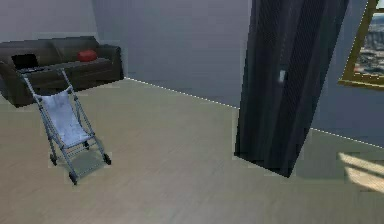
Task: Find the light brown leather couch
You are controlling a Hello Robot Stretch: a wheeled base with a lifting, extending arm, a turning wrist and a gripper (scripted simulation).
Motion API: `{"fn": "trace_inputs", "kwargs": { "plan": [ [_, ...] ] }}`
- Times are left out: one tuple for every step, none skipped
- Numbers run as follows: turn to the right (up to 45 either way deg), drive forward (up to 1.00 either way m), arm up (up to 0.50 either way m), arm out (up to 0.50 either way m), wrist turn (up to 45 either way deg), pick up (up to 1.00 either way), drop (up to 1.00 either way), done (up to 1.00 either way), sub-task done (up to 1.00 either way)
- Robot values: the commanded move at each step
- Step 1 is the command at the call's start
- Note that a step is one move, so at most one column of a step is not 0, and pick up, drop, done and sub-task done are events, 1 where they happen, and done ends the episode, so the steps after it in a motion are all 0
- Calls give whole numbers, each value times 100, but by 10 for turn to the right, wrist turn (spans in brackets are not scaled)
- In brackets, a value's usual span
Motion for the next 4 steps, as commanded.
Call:
{"fn": "trace_inputs", "kwargs": {
  "plan": [
    [-30, 0, 0, 0, 0, 0, 0, 0, 0],
    [0, 50, 0, 0, 0, 0, 0, 0, 0],
    [-60, 0, 0, 0, 0, 0, 0, 0, 0],
    [0, 100, 0, 0, 0, 0, 0, 0, 0]
  ]
}}
